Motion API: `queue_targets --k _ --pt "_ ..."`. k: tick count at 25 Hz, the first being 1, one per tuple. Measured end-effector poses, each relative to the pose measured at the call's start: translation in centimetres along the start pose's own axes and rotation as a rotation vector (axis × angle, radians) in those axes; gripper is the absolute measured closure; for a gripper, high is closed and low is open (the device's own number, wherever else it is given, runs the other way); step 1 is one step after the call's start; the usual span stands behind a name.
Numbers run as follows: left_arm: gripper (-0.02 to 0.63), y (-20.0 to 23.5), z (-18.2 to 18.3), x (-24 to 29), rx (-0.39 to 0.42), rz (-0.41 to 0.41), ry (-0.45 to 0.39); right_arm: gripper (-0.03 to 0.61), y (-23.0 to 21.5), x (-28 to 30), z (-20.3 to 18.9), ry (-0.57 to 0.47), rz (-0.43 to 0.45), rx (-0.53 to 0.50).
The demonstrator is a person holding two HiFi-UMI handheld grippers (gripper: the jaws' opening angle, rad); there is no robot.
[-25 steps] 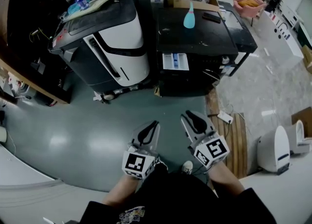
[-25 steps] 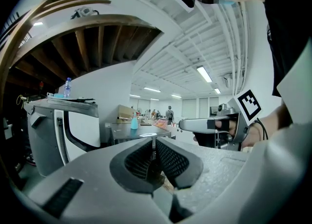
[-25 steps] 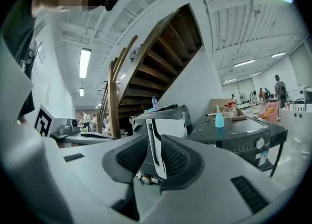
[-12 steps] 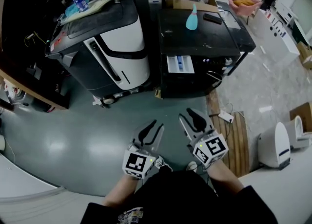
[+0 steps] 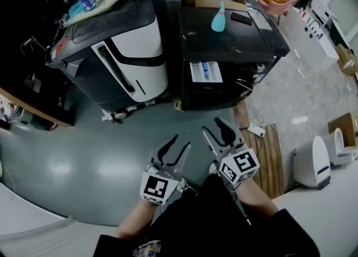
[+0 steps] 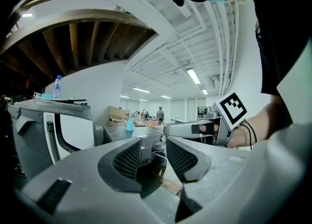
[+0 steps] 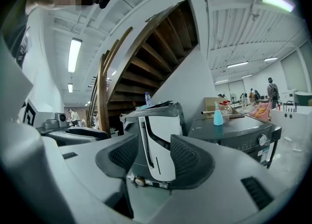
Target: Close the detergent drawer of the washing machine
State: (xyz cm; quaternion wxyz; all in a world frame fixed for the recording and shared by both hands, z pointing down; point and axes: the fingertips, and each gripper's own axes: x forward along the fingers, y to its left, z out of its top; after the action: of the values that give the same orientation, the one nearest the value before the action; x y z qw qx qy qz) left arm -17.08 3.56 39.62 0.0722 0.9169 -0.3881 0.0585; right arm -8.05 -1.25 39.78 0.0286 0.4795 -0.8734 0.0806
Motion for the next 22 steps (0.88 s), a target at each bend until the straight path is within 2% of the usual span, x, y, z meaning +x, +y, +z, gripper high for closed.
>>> queue_targets --k 8,22 --pt "0.443 0.6 0.0 2.5 0.006 -0.018 -0.004 0.336 -2.7 1.7 -1.1 0.024 -0.022 -0.005" --pt "0.436 2.1 0.1 11.1 -0.008 0.013 0.011 0.298 -12.8 5.8 -3.2 0.107 -0.051 0.035"
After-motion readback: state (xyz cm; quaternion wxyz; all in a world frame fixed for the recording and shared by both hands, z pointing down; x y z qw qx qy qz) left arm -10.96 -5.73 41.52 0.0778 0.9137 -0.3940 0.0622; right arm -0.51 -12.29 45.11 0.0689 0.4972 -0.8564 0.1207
